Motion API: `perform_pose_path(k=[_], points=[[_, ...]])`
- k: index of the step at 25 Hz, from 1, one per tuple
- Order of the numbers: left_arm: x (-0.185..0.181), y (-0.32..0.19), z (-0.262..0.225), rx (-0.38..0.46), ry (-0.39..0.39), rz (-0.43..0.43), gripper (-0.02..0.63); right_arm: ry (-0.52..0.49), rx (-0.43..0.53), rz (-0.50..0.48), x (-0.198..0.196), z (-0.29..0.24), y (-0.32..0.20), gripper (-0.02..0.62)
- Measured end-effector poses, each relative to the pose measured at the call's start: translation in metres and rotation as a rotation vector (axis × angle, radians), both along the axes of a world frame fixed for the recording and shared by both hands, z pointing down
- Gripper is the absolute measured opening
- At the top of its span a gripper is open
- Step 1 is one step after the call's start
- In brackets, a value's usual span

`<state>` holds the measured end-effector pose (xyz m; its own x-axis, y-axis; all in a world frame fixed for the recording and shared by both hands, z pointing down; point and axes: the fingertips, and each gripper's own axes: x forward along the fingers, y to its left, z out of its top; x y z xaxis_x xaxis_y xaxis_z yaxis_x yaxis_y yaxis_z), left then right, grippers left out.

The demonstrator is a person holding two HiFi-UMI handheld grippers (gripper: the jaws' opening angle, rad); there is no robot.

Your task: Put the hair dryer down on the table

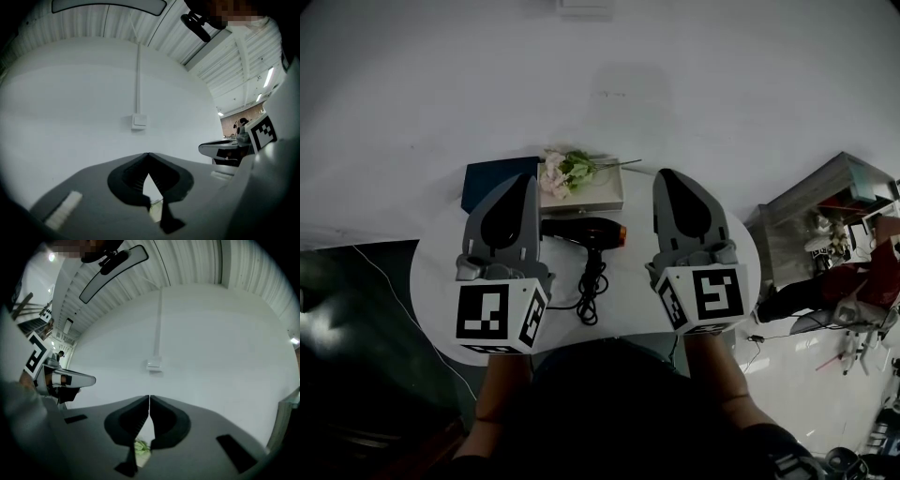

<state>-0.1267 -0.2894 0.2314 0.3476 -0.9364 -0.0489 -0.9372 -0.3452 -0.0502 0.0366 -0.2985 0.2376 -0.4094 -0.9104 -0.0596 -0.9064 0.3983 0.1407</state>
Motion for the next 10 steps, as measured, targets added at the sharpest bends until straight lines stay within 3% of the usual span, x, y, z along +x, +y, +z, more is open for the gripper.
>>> perform_pose_path(k=[10], points=[[0.0004, 0.0009, 0.0045, -0.011, -0.002, 0.006, 0.011, -0.013, -0.012, 0.003, -0.0009, 0.0048, 0.0005, 0.014]])
